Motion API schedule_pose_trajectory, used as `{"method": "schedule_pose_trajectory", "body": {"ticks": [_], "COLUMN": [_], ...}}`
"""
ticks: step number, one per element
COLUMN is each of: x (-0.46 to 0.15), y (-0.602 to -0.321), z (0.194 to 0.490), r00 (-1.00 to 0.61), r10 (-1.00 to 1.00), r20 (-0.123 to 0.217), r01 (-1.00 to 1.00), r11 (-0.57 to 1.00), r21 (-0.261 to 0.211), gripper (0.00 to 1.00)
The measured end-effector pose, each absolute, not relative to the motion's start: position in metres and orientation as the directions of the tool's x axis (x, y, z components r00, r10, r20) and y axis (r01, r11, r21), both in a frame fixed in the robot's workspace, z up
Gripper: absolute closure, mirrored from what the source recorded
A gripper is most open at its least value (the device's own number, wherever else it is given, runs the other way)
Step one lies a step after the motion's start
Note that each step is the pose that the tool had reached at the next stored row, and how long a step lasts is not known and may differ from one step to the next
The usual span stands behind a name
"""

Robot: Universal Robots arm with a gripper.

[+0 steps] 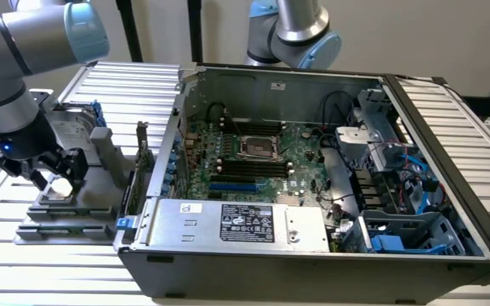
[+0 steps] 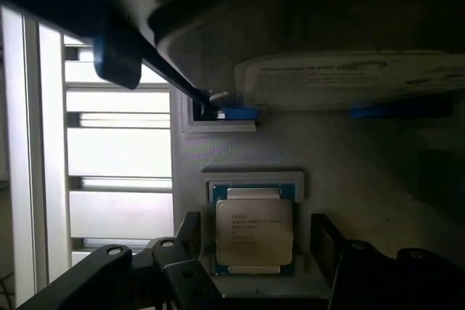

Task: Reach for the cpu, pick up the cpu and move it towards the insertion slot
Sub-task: 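Pick up the cpu and move it towards the insertion slot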

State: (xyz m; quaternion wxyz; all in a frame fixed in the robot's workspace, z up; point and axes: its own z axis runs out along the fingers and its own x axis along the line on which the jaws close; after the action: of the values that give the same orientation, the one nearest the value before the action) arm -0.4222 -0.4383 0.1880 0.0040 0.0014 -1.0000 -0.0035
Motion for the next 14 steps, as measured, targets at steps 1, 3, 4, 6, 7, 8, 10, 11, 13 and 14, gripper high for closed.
{"method": "schedule_pose_trajectory", "body": {"ticks": [1,3,4,6,7,8,10,11,13,14], "x": [-0.4222,-0.4222,-0.4222,-0.4222,-0.4222,-0.4222,-0.4222,-0.4222,-0.4222,-0.4222], "y": [-0.4384,-0.4383,-0.4384,-0.4384,-0.4384,-0.4384,-0.4384,-0.4384,-0.4384,-0.4383], "z": [0.1878,0.1872,0.1869,0.1866,0.1864,0.1863,0.1862,0.1862,0.1862,0.1862], "r00": [-1.000,-1.000,-1.000,-1.000,-1.000,-1.000,-1.000,-1.000,-1.000,-1.000], "r10": [-0.003,-0.003,-0.003,-0.003,-0.003,-0.003,-0.003,-0.003,-0.003,-0.003], "r20": [0.008,0.008,0.008,0.008,0.008,0.008,0.008,0.008,0.008,0.008], "r01": [-0.003,-0.003,-0.003,-0.003,-0.003,-0.003,-0.003,-0.003,-0.003,-0.003], "r11": [1.000,1.000,1.000,1.000,1.000,1.000,1.000,1.000,1.000,1.000], "r21": [0.007,0.007,0.007,0.007,0.007,0.007,0.007,0.006,0.006,0.006], "gripper": [0.29,0.29,0.29,0.29,0.29,0.29,0.31,0.37,0.37,0.44]}}
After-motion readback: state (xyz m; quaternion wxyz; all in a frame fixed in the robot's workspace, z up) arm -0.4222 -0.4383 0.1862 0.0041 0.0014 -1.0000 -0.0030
